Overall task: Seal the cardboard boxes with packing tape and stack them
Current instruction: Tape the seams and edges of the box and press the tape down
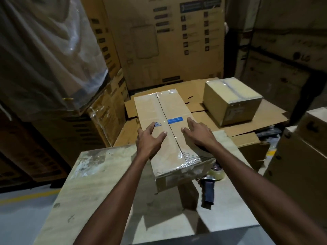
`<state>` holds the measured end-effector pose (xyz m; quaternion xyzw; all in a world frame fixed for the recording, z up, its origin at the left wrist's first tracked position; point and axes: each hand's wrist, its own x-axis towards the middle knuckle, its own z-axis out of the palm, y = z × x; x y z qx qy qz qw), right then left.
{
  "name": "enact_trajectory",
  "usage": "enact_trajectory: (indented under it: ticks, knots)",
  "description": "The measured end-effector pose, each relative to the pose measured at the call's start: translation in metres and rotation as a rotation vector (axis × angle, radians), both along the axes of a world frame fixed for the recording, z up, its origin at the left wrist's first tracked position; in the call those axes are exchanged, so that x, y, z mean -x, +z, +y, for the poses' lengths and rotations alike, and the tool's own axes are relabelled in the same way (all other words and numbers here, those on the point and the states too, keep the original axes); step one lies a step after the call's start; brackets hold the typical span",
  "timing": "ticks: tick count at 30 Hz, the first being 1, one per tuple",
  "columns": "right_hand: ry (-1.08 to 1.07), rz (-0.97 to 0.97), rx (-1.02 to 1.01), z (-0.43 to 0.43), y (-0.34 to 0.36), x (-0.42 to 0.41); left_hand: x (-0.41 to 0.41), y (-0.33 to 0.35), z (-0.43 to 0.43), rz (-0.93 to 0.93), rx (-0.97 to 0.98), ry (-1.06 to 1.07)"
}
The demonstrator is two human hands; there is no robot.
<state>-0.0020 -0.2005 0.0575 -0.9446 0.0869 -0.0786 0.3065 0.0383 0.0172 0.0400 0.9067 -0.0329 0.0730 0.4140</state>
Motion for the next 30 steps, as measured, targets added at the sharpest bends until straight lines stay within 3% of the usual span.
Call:
enact_trajectory:
  ticks: [15,21,30]
  knots:
    - [-0.13,-0.097,0.055,-0.298,0.037,0.11,0.087,0.016,-0.308,-0.039,0.141,-0.145]
    - [-0.134,-0.106,0.039,-0.371,0.031,0.089,0.053,0.011,-0.384,-0.039,0.125,-0.176]
    - [-0.094,-0.086,0.047,-0.476,0.033,-0.015,-0.044,0.009,-0.481,-0.017,0.161,-0.166]
